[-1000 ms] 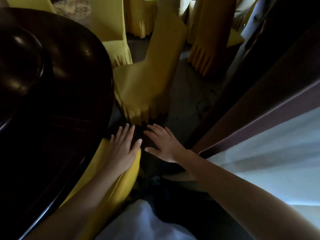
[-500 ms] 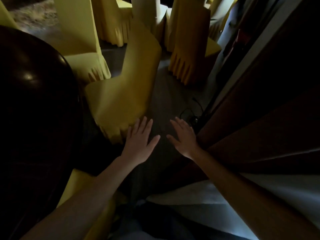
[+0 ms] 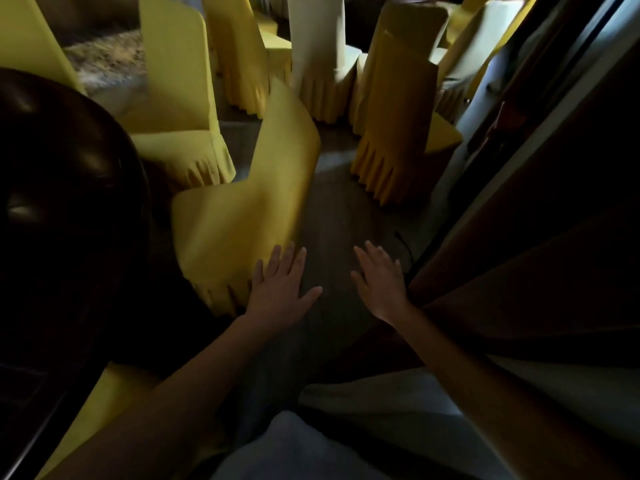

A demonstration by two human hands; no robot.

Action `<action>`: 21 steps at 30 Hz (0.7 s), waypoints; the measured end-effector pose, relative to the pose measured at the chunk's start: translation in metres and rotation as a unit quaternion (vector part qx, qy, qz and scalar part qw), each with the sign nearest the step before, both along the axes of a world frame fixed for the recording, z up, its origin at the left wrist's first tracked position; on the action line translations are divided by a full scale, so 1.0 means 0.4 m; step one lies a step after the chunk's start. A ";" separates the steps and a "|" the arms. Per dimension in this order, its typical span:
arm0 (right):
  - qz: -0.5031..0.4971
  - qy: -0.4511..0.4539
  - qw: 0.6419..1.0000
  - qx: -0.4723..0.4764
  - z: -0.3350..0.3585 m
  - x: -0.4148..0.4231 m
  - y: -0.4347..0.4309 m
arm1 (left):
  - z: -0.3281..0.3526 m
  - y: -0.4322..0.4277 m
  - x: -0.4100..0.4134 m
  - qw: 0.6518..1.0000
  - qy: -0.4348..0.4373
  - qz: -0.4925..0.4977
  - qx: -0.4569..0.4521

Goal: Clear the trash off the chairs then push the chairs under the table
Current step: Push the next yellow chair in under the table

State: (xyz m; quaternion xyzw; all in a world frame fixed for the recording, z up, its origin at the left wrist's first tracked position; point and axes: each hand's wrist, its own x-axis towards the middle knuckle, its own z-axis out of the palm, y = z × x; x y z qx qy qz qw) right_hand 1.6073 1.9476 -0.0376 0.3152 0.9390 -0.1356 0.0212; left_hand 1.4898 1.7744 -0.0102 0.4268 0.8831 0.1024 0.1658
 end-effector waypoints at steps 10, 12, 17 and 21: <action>0.014 -0.012 1.000 -0.014 -0.022 -0.078 0.145 | -0.017 0.129 -0.119 1.000 0.011 0.012 0.017; 0.003 -0.018 1.000 -0.015 -0.025 -0.106 0.177 | -0.023 0.164 -0.155 1.000 0.010 0.010 0.019; -0.016 -0.012 1.000 -0.010 -0.020 -0.212 0.257 | -0.028 0.276 -0.282 0.999 0.011 -0.013 0.034; -0.007 -0.023 1.000 -0.011 -0.008 -0.316 0.308 | -0.004 0.377 -0.394 0.998 0.018 -0.015 0.060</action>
